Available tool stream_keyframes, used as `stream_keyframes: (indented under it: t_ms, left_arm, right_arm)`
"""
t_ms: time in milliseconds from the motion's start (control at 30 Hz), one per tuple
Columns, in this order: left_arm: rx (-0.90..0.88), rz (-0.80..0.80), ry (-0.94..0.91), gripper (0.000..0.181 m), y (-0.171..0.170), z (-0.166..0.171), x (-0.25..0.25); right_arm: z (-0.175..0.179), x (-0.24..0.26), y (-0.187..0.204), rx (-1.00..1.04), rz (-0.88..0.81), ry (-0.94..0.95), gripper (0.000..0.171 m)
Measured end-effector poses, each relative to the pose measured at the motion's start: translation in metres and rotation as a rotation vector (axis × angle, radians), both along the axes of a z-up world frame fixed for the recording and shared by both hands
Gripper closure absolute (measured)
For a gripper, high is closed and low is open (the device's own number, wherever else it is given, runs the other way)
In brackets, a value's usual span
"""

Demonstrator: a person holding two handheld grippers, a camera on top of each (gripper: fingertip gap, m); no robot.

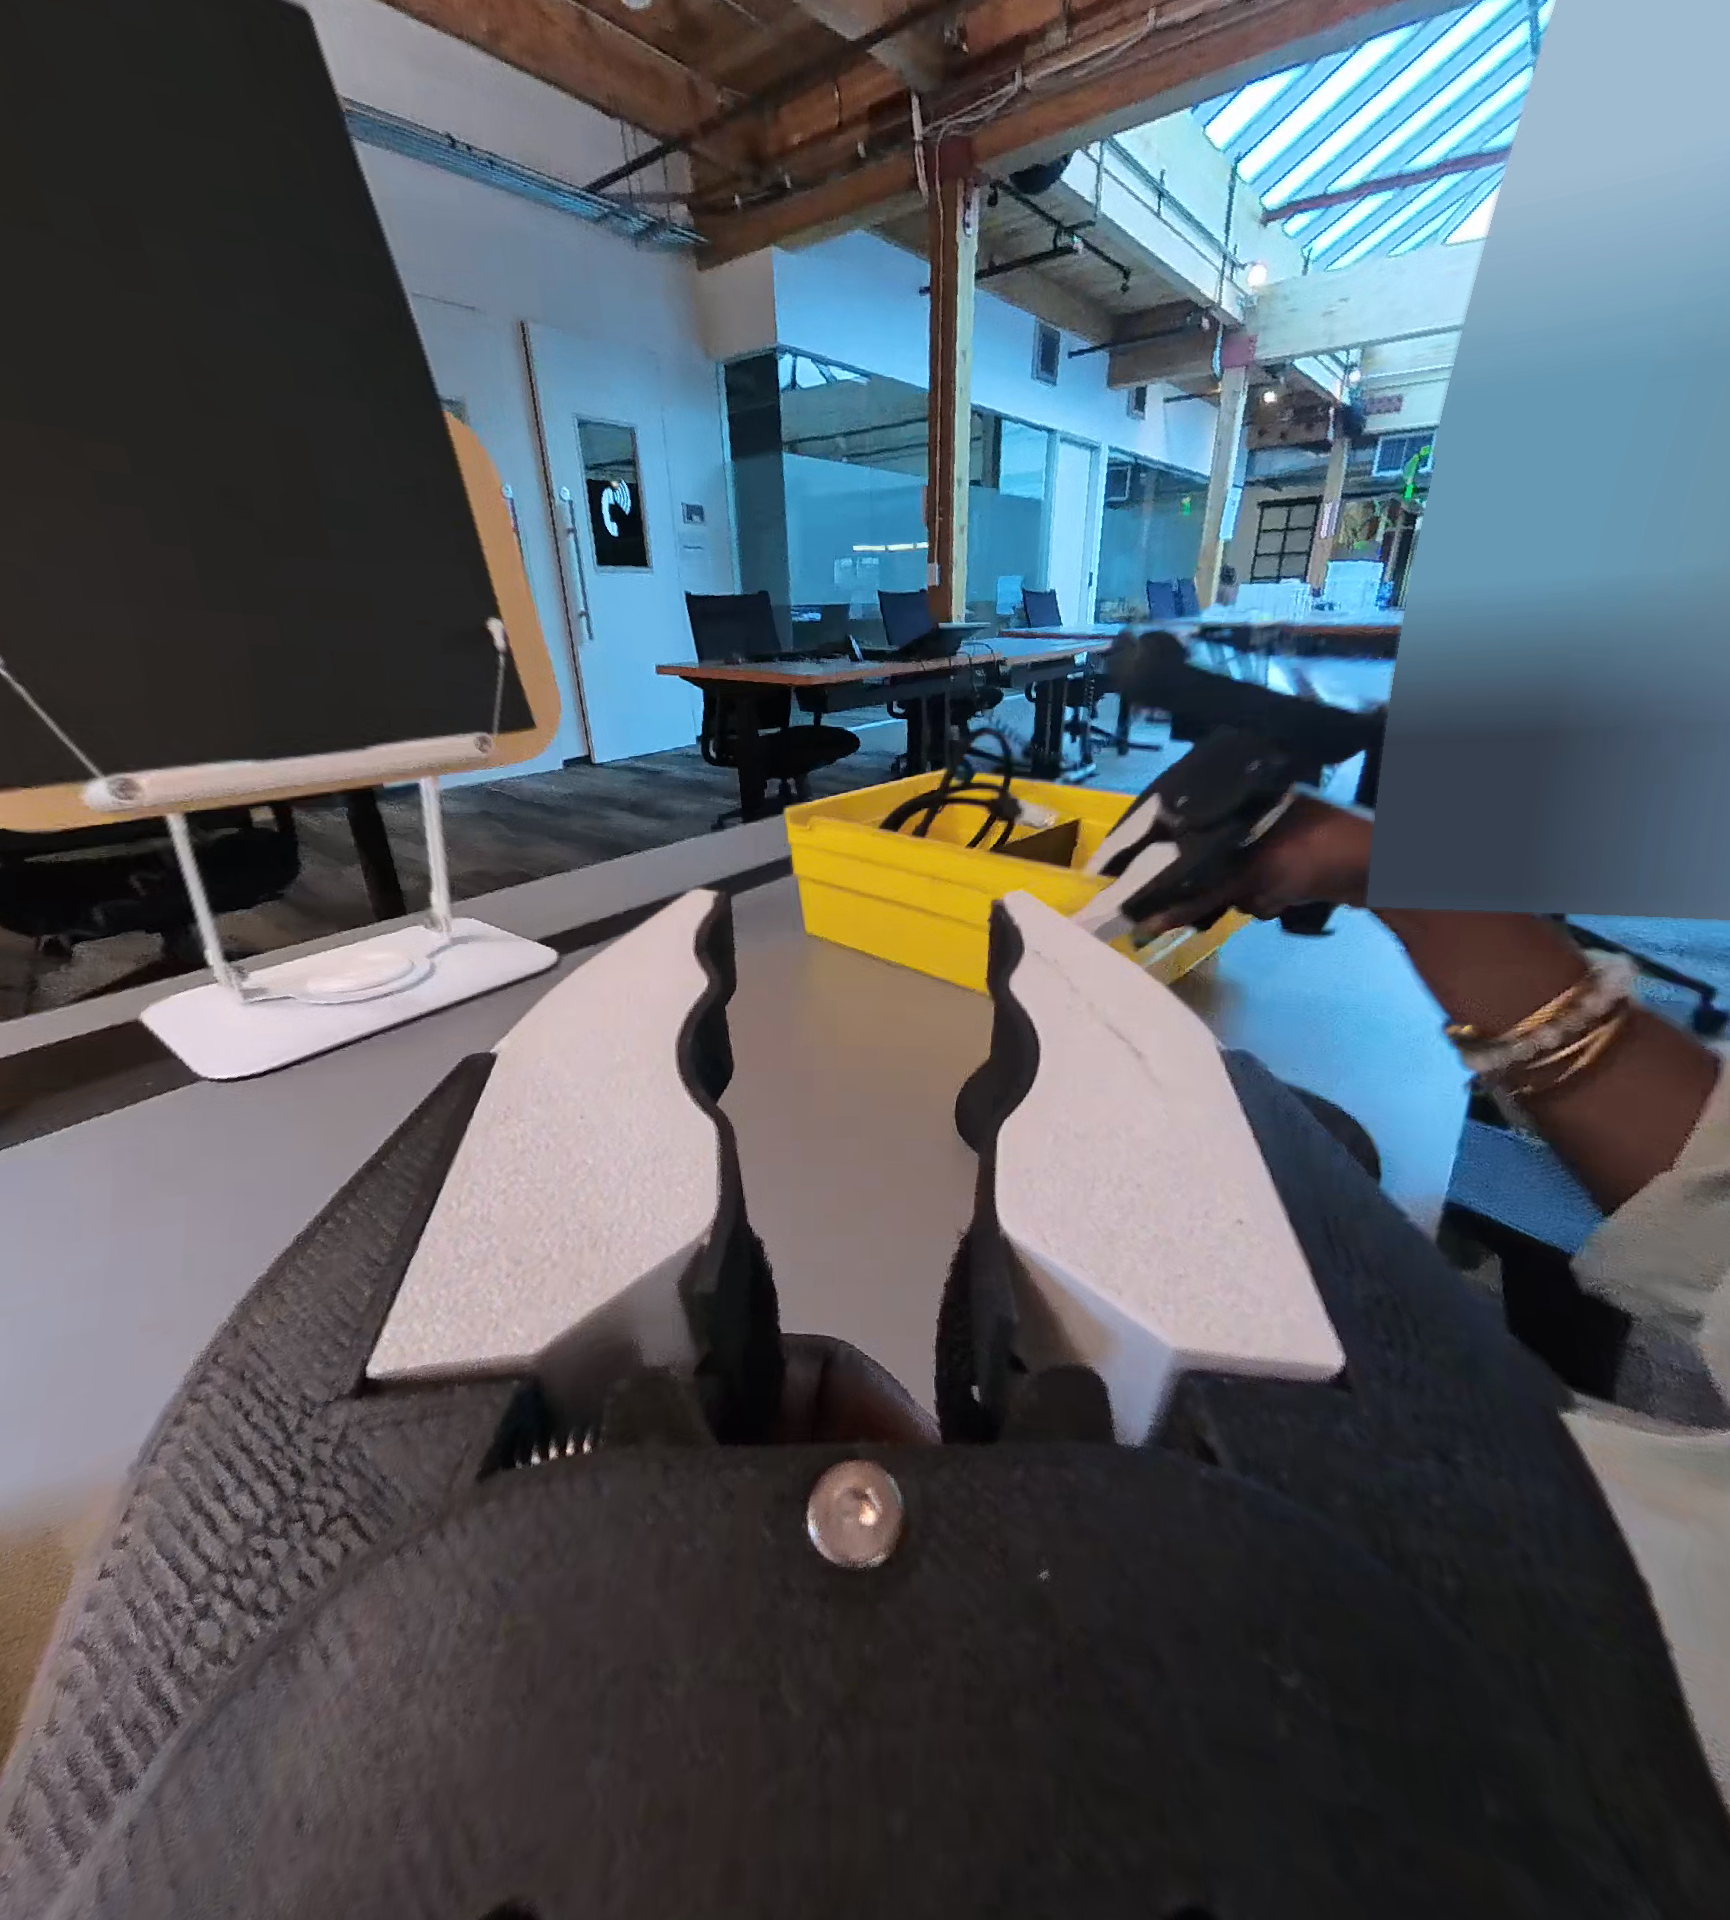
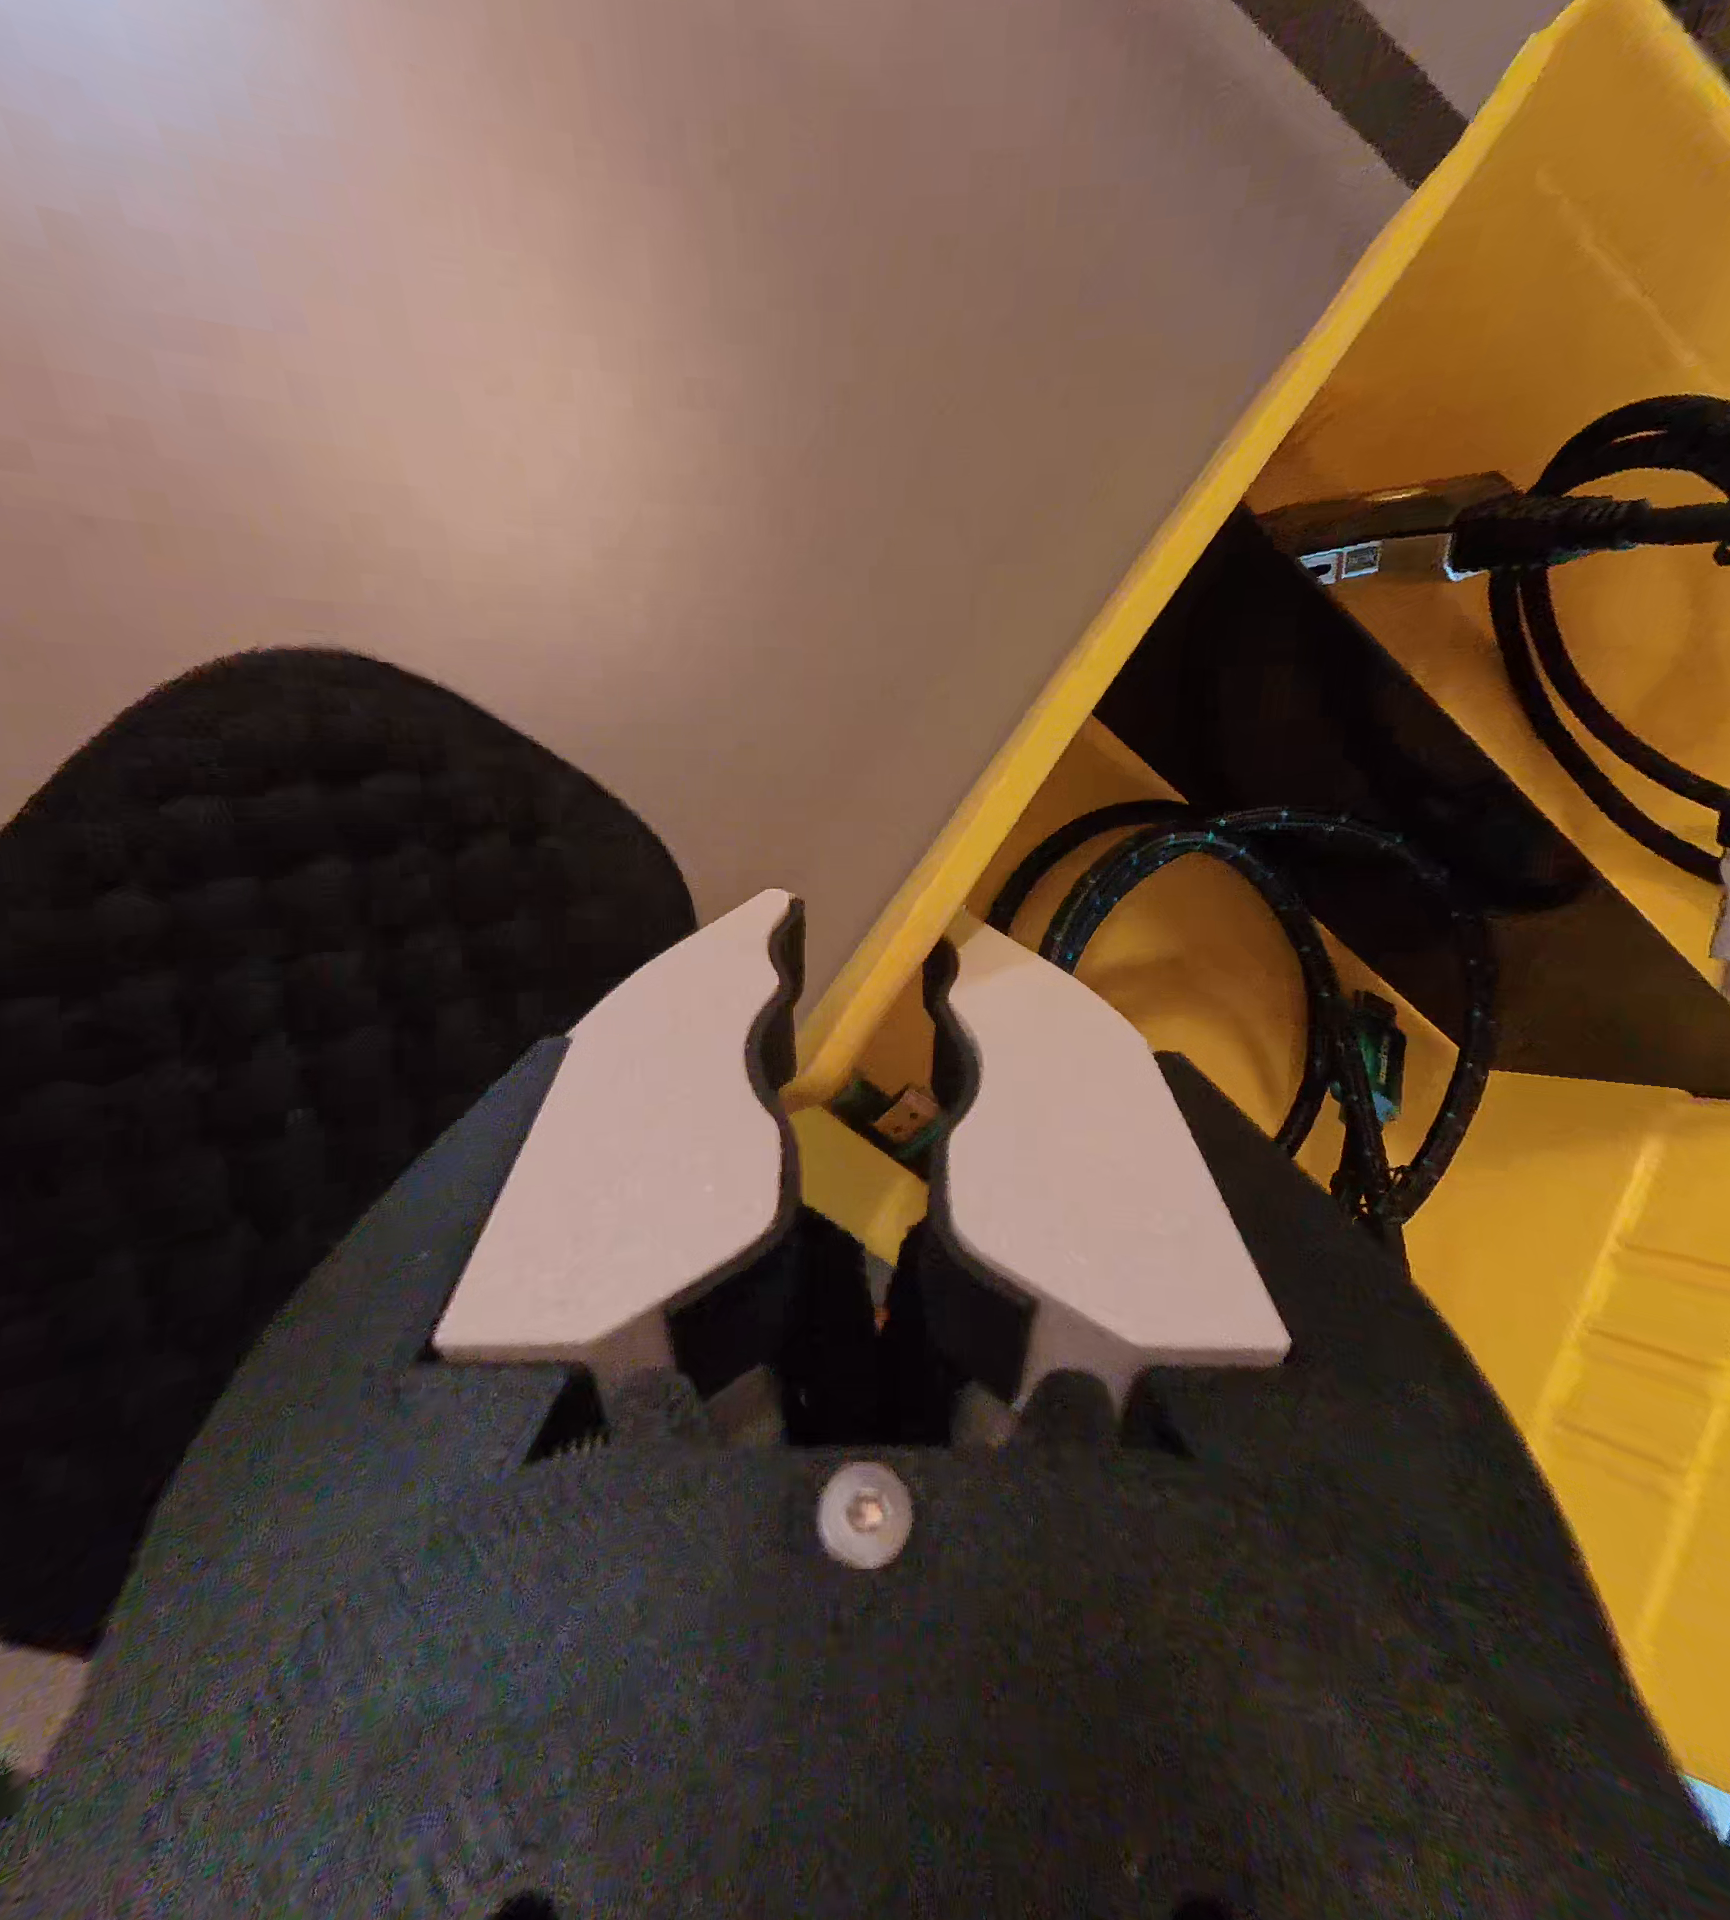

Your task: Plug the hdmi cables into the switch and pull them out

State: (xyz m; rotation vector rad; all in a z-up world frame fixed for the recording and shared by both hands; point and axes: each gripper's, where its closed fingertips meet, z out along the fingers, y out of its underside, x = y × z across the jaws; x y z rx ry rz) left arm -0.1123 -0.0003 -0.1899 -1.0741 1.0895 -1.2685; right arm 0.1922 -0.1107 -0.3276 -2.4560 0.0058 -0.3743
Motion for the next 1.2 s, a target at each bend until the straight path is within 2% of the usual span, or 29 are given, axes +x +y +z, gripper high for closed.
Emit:
stream_keyframes:
  t_ms: [33,267,400,567,700,833,933,1033,1200]
  left_arm:
    - [-0.004,0.006,-0.021,0.135,0.001,0.007,-0.008]
    - [0.045,0.146,-0.194,0.136,0.023,0.045,-0.072]
    - [0.107,0.307,-0.197,0.136,0.045,0.048,-0.108]
    - [0.099,0.508,-0.181,0.136,0.079,0.042,-0.159]
    - [0.031,0.666,-0.192,0.136,0.108,0.032,-0.202]
    - [-0.056,0.91,-0.145,0.134,0.144,0.008,-0.249]
    - [-0.128,1.034,-0.131,0.129,0.161,-0.009,-0.277]
    - [-0.188,1.102,-0.125,0.124,0.172,-0.024,-0.296]
    - [-0.241,1.145,-0.071,0.121,0.184,-0.044,-0.305]
  right_arm:
    - [0.0,0.0,0.012,0.006,-0.005,-0.006,0.15]
    - [0.002,-0.033,0.086,0.087,-0.026,0.068,0.149]
    - [0.002,-0.069,0.12,0.122,0.008,0.083,0.147]
    - [0.003,-0.121,0.155,0.111,0.115,0.049,0.145]
    - [0.004,-0.156,0.185,0.133,0.185,0.059,0.143]
    - [0.004,-0.186,0.213,0.13,0.255,0.082,0.142]
    - [0.005,-0.21,0.233,0.138,0.302,0.105,0.141]
    - [0.006,-0.239,0.25,0.163,0.374,0.18,0.134]
    - [0.01,-0.289,0.276,0.235,0.48,0.397,0.133]
